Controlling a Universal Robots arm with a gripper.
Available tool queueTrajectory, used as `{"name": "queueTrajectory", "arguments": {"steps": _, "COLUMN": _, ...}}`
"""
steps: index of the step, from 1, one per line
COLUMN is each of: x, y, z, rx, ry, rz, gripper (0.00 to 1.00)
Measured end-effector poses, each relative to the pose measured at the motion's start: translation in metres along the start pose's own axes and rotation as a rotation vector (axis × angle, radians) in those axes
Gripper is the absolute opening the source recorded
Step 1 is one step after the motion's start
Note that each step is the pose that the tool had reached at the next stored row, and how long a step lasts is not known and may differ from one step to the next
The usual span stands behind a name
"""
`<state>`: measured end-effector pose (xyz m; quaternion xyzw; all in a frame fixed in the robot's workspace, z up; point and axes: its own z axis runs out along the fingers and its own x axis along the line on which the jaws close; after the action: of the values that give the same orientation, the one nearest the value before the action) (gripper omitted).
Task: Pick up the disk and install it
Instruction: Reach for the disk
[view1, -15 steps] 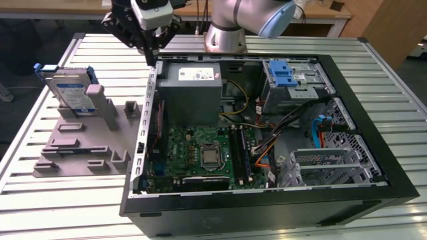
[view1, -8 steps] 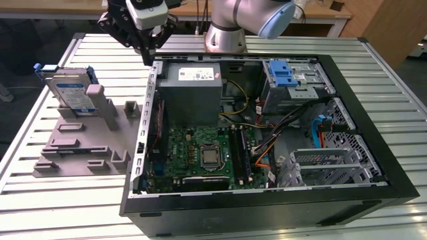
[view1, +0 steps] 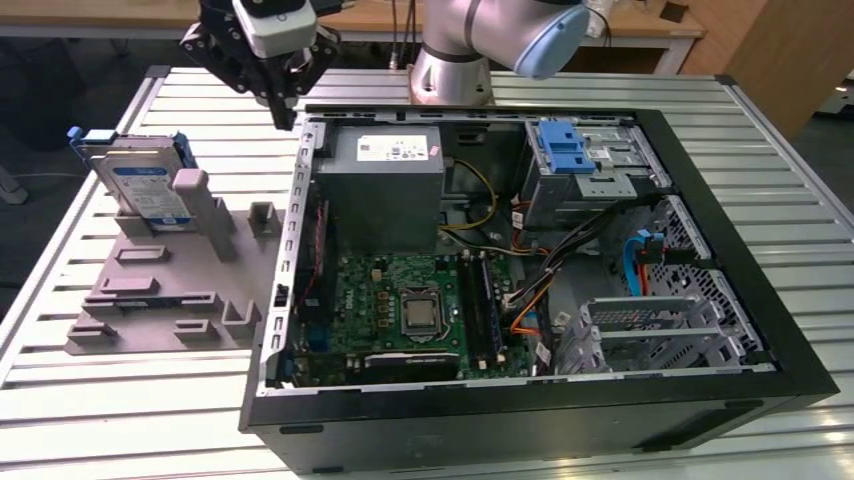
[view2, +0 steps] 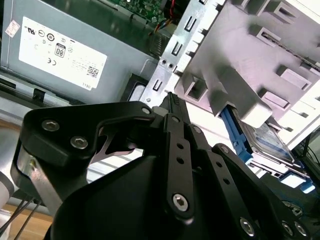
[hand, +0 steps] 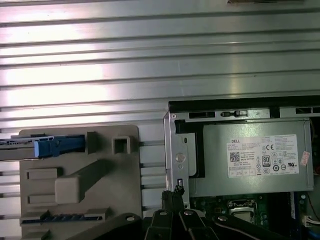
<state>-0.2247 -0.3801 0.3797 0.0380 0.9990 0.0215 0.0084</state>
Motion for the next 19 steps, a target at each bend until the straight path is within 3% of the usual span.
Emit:
{"name": "queueTrajectory", "arguments": {"steps": 12, "x": 0.0024, "y": 0.0003, "z": 0.0000, "rx": 0.0000, "ry": 0.0000, "rz": 0.000, "gripper": 0.11}}
{"name": "queueTrajectory", "arguments": {"steps": 19, "x": 0.0139, "y": 0.0009, "z": 0.0000, "rx": 0.0000, "ry": 0.0000, "rz": 0.000, "gripper": 0.11}}
